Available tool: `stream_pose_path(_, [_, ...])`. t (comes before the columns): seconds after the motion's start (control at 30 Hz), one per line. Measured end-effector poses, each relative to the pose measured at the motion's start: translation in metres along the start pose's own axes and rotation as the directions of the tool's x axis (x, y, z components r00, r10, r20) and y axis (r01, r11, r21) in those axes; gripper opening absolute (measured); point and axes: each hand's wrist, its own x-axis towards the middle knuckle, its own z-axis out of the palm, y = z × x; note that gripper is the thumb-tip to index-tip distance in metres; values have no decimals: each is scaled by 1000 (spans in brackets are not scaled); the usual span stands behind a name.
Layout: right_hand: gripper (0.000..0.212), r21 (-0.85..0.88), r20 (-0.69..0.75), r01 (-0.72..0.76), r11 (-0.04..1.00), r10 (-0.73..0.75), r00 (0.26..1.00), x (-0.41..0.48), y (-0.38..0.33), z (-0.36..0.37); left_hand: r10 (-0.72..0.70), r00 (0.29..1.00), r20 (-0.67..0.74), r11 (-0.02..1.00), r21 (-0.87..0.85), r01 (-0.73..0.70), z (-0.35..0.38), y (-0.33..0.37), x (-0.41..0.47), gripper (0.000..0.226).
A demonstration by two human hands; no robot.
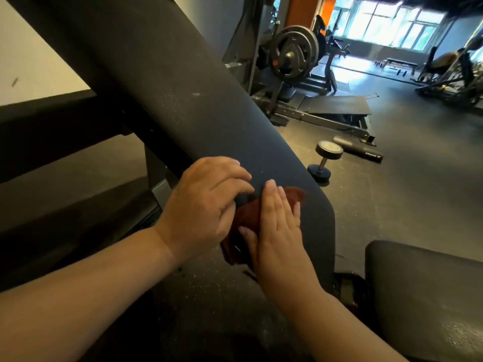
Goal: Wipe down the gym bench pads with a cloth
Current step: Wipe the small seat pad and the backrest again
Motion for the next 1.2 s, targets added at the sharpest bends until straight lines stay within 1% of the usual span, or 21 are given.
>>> stream_pose_path(0.07, [85, 50, -2, -56, 997, 56, 998, -4, 3, -2, -55, 998, -44, 998, 23, 56, -10, -13, 6, 27])
stream_pose_path(0.17, [90, -34, 133, -190, 981, 193, 972, -21, 24, -10, -52, 996, -73, 998, 21, 53, -21, -28, 10, 27])
stream_pose_path(0.2, [91, -58, 154, -227, 972, 233, 960, -25, 26, -11, -43, 996, -77, 999, 22, 44, -24, -31, 10, 27])
stream_pose_path(0.27, [88, -96, 168, -256, 962, 269, 948, -22, 16, -14, -42, 996, -78, 999, 28, 44, -27, -33, 10, 26])
stream_pose_path(0.33, [84, -112, 126, -222, 969, 235, 964, -7, -7, -12, -47, 997, -64, 997, 55, 51, -26, -33, 10, 26])
stream_pose_path(0.43, [79, -67, 38, -76, 995, 78, 996, 26, -41, -13, -42, 998, -42, 991, 125, 47, -25, -34, 14, 28])
stream_pose_path(0.53, [77, -7, 27, 4, 1000, -4, 1000, 27, -35, -13, -57, 996, -70, 987, 147, 67, -29, -42, 23, 26])
stream_pose_path(0.6, [77, 2, 85, -36, 999, 36, 996, 6, -11, -13, -41, 995, -89, 985, 164, 55, -28, -46, 27, 24])
stream_pose_path(0.67, [82, -9, 145, -162, 987, 162, 976, -13, 6, -15, -30, 995, -97, 983, 176, 47, -25, -46, 26, 24])
stream_pose_path(0.7, [86, -27, 151, -206, 978, 208, 966, -15, 9, -15, -31, 994, -107, 983, 175, 50, -23, -46, 26, 24])
stream_pose_path(0.77, [86, -62, 133, -241, 968, 247, 960, -6, 3, -13, -30, 992, -124, 983, 176, 52, -20, -47, 26, 23])
stream_pose_path(0.83, [83, -62, 95, -223, 973, 228, 969, 10, -15, -12, -33, 994, -109, 983, 176, 52, -20, -49, 26, 25])
stream_pose_path(0.97, [71, -67, 83, -51, 996, 57, 995, 49, -54, -23, -73, 996, -45, 984, 159, 80, -25, -48, 24, 32])
stream_pose_path(1.07, [72, -143, 38, 19, 990, -14, 999, 59, -62, -19, -72, 997, -7, 992, 108, 72, -35, -48, 26, 33])
stream_pose_path(1.13, [77, -186, -13, -3, 982, 0, 1000, 45, -54, -13, -27, 999, 18, 994, 107, 25, -42, -51, 26, 32])
stream_pose_path(1.2, [83, -192, -6, -115, 975, 116, 993, 27, -42, -10, 10, 1000, 18, 993, 115, -12, -47, -58, 25, 31])
